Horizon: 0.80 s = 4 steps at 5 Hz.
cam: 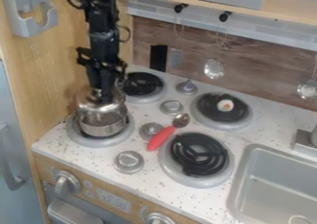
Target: Covered the pot on the bottom left corner with the lid
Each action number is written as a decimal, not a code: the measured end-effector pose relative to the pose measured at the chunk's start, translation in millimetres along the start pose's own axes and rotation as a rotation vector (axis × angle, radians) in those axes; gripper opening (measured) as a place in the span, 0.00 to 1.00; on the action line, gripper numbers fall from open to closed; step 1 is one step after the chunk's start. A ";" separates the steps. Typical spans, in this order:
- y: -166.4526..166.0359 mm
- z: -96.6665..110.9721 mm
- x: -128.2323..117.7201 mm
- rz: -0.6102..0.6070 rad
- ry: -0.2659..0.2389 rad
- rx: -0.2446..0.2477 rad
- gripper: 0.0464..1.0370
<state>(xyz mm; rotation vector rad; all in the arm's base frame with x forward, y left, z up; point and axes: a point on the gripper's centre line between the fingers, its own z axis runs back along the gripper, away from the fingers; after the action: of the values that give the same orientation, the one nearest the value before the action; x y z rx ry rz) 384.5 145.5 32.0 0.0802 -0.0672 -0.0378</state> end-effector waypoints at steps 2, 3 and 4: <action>11.7 -22.6 -2.8 0.020 0.039 -0.037 0.20; 10.9 -35.9 -0.7 0.019 0.055 -0.060 0.20; 11.2 -38.8 4.1 0.015 0.054 -0.070 0.20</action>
<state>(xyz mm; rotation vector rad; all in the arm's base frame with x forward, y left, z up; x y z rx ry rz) 391.6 159.6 -5.4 0.0109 -0.0121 -0.0228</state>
